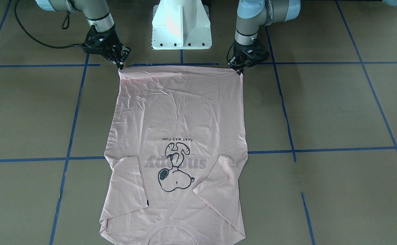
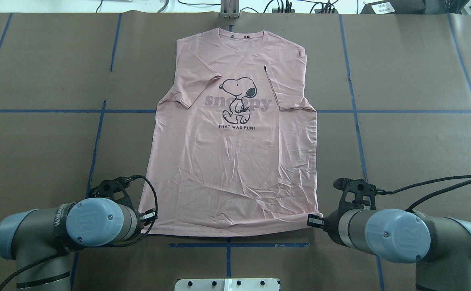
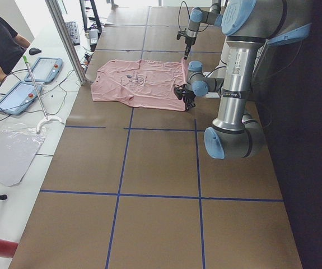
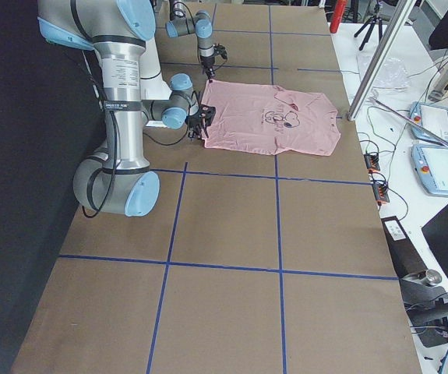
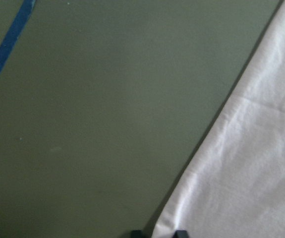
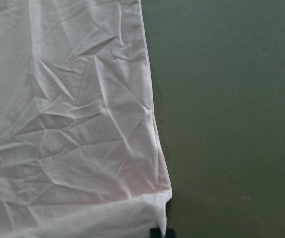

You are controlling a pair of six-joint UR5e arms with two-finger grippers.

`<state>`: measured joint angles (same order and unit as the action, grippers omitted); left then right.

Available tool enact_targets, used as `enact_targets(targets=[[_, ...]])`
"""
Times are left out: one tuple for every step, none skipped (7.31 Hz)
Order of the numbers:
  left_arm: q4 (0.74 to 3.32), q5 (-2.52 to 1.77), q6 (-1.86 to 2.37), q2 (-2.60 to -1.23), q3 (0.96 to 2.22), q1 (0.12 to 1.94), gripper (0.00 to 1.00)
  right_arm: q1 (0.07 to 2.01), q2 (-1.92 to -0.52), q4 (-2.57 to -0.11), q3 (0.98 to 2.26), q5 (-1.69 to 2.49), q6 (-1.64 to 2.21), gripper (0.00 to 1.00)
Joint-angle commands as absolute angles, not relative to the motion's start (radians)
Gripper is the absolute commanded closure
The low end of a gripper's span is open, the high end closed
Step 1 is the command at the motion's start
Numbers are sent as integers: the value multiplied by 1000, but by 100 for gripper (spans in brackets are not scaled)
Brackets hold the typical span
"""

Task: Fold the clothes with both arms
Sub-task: 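Grasp both hem corners with the left and right grippers, then lift the hem with both grippers and fold it toward the collar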

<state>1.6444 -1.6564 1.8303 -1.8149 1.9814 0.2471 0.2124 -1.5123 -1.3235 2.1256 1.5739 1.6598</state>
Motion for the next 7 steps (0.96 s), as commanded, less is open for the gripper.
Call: enact_targets(targets=[[1644, -1660, 1829, -1819, 1996, 247, 100, 224, -1517, -1324, 2135, 1575, 1660, 100], [1643, -1661, 1829, -1822, 2026, 252, 100, 230, -1519, -1322, 2147, 1588, 1658, 100], [1637, -1663, 1829, -1818, 2064, 252, 100, 236, -1526, -1322, 2178, 1610, 1657, 100], [1585, -1663, 1835, -1827, 2110, 252, 100, 236, -1557, -1322, 2225, 1633, 1657, 100], [1542, -1663, 1856, -1824, 2191, 250, 100, 235, -1589, -1322, 2265, 1655, 1655, 100], [1511, -1664, 1893, -1822, 2242, 244, 100, 206, -1601, -1322, 2276, 1657, 1655, 100], [1446, -1664, 1894, -1822, 2308, 198, 100, 155, -1624, -1322, 2310, 1666, 1657, 100]])
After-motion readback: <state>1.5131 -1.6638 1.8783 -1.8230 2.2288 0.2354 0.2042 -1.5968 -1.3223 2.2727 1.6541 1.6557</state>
